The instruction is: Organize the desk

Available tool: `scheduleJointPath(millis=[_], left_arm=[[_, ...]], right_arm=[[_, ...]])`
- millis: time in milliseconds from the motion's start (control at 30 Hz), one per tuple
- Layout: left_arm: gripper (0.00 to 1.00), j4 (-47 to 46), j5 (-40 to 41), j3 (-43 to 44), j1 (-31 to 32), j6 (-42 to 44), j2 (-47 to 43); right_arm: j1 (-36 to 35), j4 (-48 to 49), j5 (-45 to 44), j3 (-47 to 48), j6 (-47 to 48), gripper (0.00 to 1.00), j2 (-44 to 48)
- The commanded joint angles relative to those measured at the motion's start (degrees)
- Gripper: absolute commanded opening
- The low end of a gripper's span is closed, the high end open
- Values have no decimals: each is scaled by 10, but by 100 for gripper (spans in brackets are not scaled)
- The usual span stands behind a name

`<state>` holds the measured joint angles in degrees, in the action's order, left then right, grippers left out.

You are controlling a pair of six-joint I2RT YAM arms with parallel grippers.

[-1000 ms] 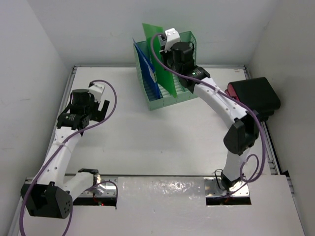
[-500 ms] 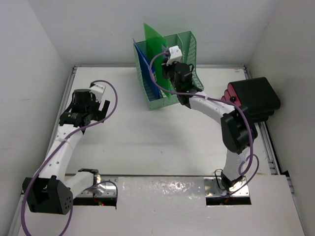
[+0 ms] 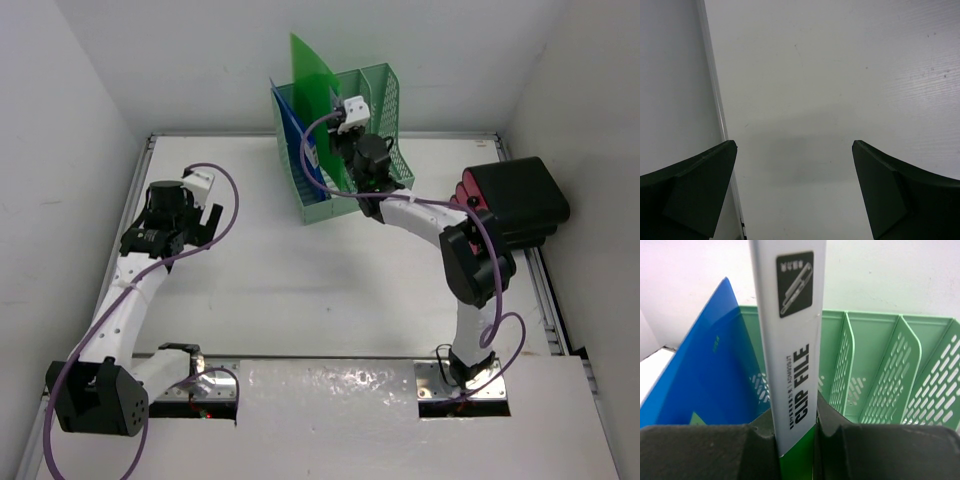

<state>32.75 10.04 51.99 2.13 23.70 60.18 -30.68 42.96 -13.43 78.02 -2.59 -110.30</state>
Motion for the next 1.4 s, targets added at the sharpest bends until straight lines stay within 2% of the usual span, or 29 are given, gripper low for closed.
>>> scheduleJointPath(millis=[0, 367, 633, 900, 1200, 1367], left_arm=[[100, -21, 0, -4, -10, 4, -6], [99, -21, -1, -10, -12, 8, -9], [100, -21, -2, -12, -13, 10, -10], [100, -18, -8, -7, -13, 9, -9], [100, -13, -6, 0, -13, 18, -11], [99, -3, -6, 14, -13, 17, -9]], right_arm=[[11, 95, -25, -28, 18, 0, 3], [19, 140, -3, -76, 37, 0, -41], [19, 188, -74, -166, 65, 0, -15], [19, 216, -59, -202, 33, 0, 33], [18, 114, -27, -164, 2, 0, 155], [19, 92, -16, -171, -3, 0, 204]])
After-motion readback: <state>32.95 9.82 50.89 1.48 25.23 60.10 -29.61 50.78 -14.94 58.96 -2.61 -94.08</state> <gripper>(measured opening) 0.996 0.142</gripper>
